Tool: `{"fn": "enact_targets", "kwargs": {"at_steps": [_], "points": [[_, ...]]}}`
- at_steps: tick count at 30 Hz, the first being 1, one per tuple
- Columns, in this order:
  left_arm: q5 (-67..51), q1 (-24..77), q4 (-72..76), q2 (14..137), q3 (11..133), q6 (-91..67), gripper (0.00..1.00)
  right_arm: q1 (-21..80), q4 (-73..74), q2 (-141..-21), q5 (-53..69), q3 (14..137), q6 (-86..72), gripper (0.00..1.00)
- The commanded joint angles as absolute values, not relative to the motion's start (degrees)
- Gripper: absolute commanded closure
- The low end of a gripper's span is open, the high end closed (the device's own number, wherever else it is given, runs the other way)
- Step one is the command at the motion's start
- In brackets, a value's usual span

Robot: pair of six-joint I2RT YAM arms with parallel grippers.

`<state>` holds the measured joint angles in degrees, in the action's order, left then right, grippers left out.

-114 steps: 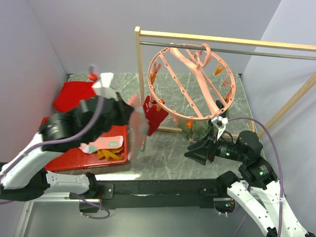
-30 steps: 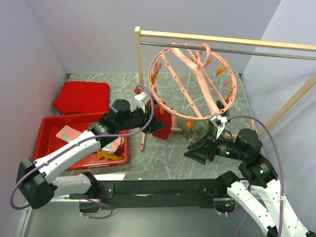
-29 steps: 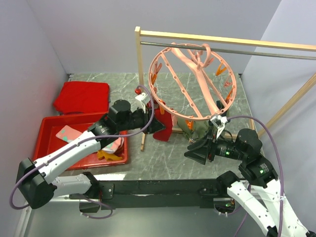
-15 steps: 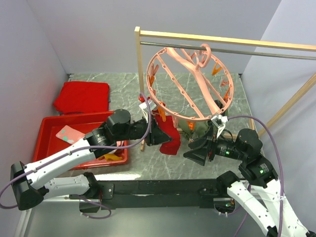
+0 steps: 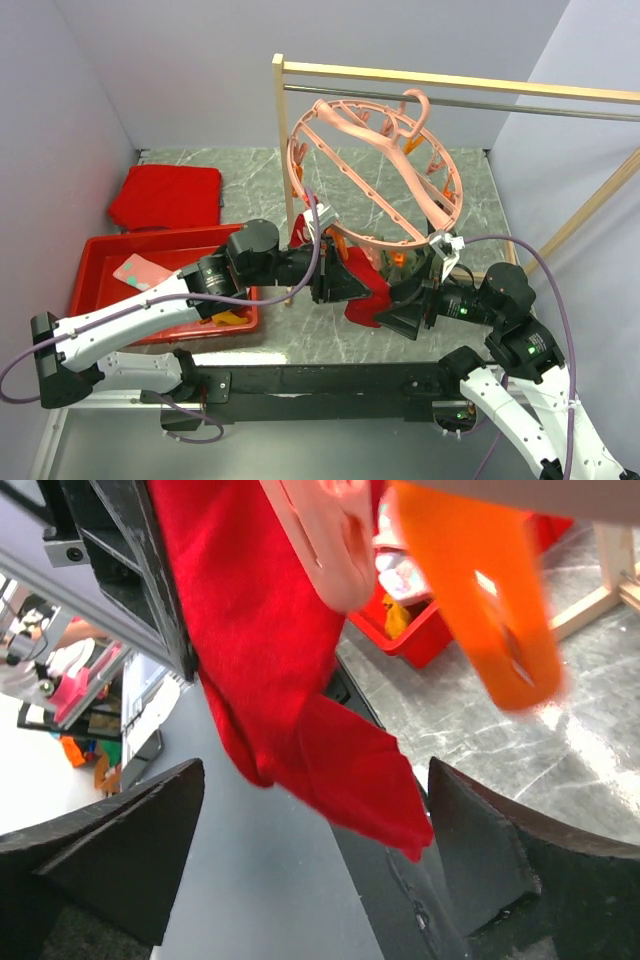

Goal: Remove the socks clipped to the hanger

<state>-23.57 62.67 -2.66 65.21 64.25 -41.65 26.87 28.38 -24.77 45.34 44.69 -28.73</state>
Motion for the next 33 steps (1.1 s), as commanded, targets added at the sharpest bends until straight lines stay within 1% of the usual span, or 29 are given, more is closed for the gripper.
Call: {"fn": "enact_targets", "kwargs": {"at_steps": [1,2,5,6,8,9,10,12,13,16,18,21,22,26,30,33], "points": [[-25.49,64.07,-1.32,65.83,66.80,-42.19,0.91,27.25,25.32,-24.52,48.86,45.18,-29.44,0.07],[-25.58,64.42,-1.23,65.83,66.88,-42.27,0.91,27.33,24.79,-24.61,49.13,45.09,-29.53,0.09],[-25.23,65.12,-1.41,65.83,67.15,-42.27,0.91,27.25,24.09,-24.96,50.35,44.91,-29.71,0.21],[-25.05,65.30,-1.58,65.83,67.24,-42.19,0.91,27.25,23.91,-25.05,50.71,44.91,-29.62,0.33],[-24.44,65.56,-1.67,65.66,67.06,-42.36,0.90,27.33,23.99,-25.40,50.97,44.91,-29.71,0.53],[-24.26,65.65,-1.76,65.65,67.06,-42.36,0.89,27.25,24.08,-25.40,51.06,45.00,-29.62,0.72],[-24.00,65.65,-1.93,65.57,67.15,-42.45,0.87,27.33,24.08,-25.40,51.06,45.00,-29.53,0.82],[-22.34,65.74,-3.33,65.39,67.32,-42.71,0.80,27.25,24.34,-25.23,50.80,44.74,-29.62,1.00],[-21.45,65.74,-4.04,65.22,67.59,-42.89,0.66,27.25,24.35,-24.88,50.71,44.65,-29.71,1.00],[-17.94,65.74,-6.76,63.99,67.59,-42.72,0.42,27.33,24.70,-24.35,50.71,44.30,-29.62,1.00],[-15.13,65.74,-8.69,62.94,67.50,-42.71,0.37,27.25,25.13,-24.26,50.97,44.30,-29.36,1.00],[-5.92,65.74,-11.76,60.47,68.02,-42.80,0.31,27.25,25.49,-24.08,50.98,44.21,-29.18,1.00],[-0.32,65.74,-14.30,59.42,69.07,-42.63,0.28,27.16,25.66,-24.00,51.24,44.30,-29.18,1.00],[9.63,65.74,-17.66,57.66,71.27,-41.22,0.25,27.25,25.23,-23.64,51.68,43.77,-29.53,1.00],[12.57,65.66,-16.97,57.48,71.72,-40.08,0.18,27.33,25.40,-23.64,51.86,43.68,-29.27,1.00],[11.08,65.66,-16.00,59.41,73.21,-39.29,0.19,27.25,25.49,-24.08,52.03,44.03,-29.09,1.00]]}}
